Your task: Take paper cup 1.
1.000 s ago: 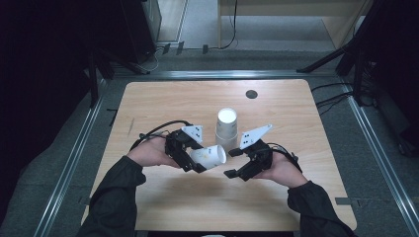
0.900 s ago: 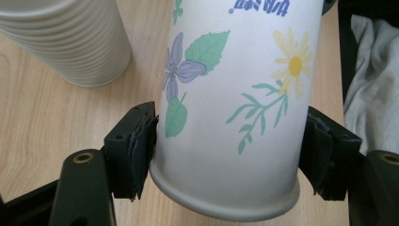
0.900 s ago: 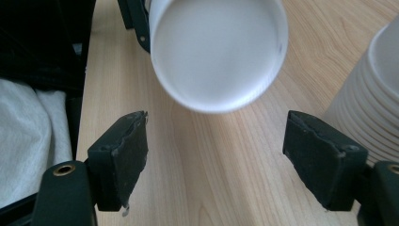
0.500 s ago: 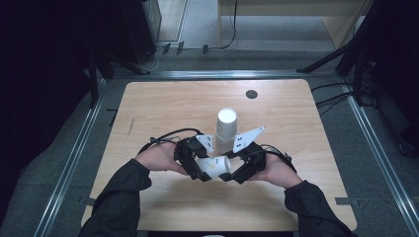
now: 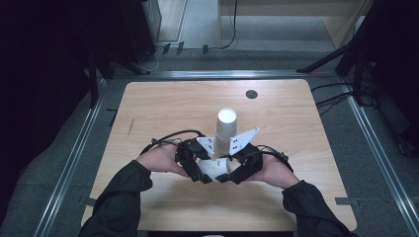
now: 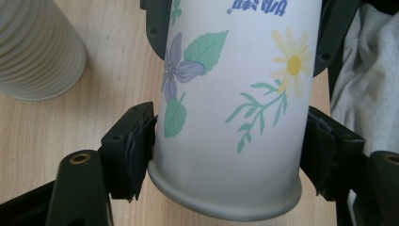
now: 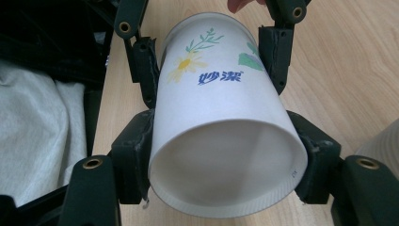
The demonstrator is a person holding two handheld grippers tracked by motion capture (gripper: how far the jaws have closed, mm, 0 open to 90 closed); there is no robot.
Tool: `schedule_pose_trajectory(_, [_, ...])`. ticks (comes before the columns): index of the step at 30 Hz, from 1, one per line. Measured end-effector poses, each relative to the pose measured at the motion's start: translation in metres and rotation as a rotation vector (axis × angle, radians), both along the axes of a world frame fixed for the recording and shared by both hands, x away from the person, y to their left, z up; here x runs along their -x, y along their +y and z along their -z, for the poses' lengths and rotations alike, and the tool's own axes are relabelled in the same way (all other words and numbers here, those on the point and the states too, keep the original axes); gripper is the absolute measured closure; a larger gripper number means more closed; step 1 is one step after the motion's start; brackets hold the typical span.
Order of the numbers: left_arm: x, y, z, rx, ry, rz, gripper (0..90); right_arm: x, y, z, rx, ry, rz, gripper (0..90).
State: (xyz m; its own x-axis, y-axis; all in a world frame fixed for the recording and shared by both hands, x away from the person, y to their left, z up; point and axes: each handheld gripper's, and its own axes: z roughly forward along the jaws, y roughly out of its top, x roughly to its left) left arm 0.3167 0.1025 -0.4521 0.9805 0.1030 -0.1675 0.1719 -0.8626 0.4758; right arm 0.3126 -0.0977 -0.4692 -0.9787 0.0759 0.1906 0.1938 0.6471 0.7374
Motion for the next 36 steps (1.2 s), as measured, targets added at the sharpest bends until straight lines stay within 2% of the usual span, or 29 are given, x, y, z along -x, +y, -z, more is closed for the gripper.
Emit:
schedule_pose_trajectory(1, [0.0, 0.0, 0.0, 0.0, 0.0, 0.0, 23.7, 0.0, -0.001, -0.001, -0.004, 0.004, 0.0, 34.9])
schedule_pose_trajectory(5, [0.0, 0.004, -0.001, 0.048, -0.016, -0.02, 13.2, -0.002, -0.006, -0.004, -0.023, 0.008, 0.011, 34.8])
schedule_pose_trajectory(9, [-0.003, 0.01, -0.002, 0.091, 0.004, -0.055, 12.8, -0.004, -0.012, -0.007, -0.036, 0.008, 0.024, 34.7])
schedule_pose_trajectory(10, [-0.002, 0.012, -0.001, 0.102, -0.005, -0.068, 12.4, -0.004, -0.013, -0.007, -0.039, 0.006, 0.027, 34.6])
schedule_pose_trajectory(19, [-0.002, 0.027, 0.002, 0.168, -0.001, -0.129, 10.2, -0.009, -0.025, -0.015, -0.08, -0.004, 0.048, 34.4])
schedule_pose_trajectory(20, [-0.001, 0.03, 0.003, 0.189, -0.005, -0.141, 10.2, -0.009, -0.027, -0.016, -0.083, -0.002, 0.055, 34.5])
schedule_pose_trajectory(22, [-0.001, 0.034, 0.004, 0.22, 0.013, -0.156, 10.2, -0.009, -0.029, -0.017, -0.092, -0.004, 0.057, 34.5])
schedule_pose_trajectory(24, [-0.001, 0.035, 0.005, 0.23, 0.018, -0.161, 10.3, -0.01, -0.03, -0.019, -0.101, -0.002, 0.055, 34.5])
schedule_pose_trajectory(26, [0.001, 0.038, 0.007, 0.257, 0.013, -0.187, 10.3, -0.01, -0.03, -0.019, -0.106, 0.002, 0.053, 34.5])
schedule_pose_trajectory(27, [0.002, 0.038, 0.008, 0.28, 0.027, -0.192, 10.4, -0.01, -0.03, -0.019, -0.108, 0.003, 0.051, 34.5])
schedule_pose_trajectory(31, [0.005, 0.036, 0.011, 0.31, 0.029, -0.186, 10.4, -0.008, -0.027, -0.019, -0.111, 0.008, 0.039, 34.5])
schedule_pose_trajectory(34, [0.007, 0.032, 0.012, 0.362, 0.051, -0.175, 11.2, -0.008, -0.025, -0.019, -0.115, 0.012, 0.026, 34.5])
schedule_pose_trajectory(36, [0.007, 0.031, 0.013, 0.375, 0.064, -0.173, 12.8, -0.007, -0.024, -0.019, -0.119, 0.016, 0.019, 34.5])
